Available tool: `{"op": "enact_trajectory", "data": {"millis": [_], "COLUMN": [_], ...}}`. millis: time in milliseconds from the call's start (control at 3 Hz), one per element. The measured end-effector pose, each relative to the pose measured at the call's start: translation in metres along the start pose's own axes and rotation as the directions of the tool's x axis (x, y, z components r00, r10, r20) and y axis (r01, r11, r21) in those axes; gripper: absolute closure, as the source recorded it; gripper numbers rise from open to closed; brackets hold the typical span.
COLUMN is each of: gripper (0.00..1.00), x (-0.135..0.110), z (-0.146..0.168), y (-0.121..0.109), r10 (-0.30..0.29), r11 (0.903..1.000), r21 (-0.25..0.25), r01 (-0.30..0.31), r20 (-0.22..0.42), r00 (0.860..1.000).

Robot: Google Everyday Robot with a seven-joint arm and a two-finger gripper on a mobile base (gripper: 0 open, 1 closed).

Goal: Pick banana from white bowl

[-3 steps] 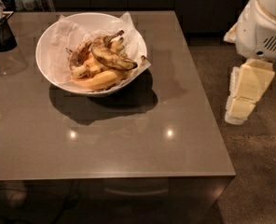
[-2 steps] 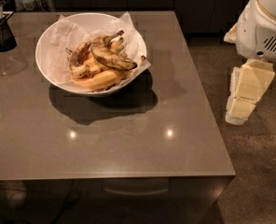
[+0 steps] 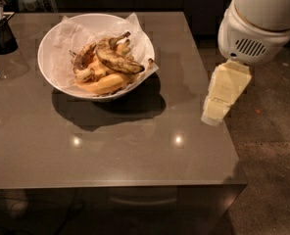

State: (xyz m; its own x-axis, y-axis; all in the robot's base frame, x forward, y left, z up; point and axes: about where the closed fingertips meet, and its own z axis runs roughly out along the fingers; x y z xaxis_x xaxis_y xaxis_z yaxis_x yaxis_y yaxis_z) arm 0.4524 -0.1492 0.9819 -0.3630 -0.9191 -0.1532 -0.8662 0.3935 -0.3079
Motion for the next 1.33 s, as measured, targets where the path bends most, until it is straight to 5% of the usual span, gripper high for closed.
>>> {"op": "enact_trajectory", "data": {"millis": [667, 1000, 1333], "gripper": [0.0, 0.0, 0.0], "x": [-0.018, -0.042, -0.111], "z": [-0.006, -0.006, -0.001], "y": [0.0, -0.001, 0.002], "r10": [0.046, 0.034, -0.055], "r11": [0.9986, 0.9994, 0.9971], "r21": [0.028, -0.003, -0.043], "r01": [-0.046, -0.034, 0.063], "r20": [0.0, 0.085, 0.162], "r00": [0.999, 0.996, 0.985]}}
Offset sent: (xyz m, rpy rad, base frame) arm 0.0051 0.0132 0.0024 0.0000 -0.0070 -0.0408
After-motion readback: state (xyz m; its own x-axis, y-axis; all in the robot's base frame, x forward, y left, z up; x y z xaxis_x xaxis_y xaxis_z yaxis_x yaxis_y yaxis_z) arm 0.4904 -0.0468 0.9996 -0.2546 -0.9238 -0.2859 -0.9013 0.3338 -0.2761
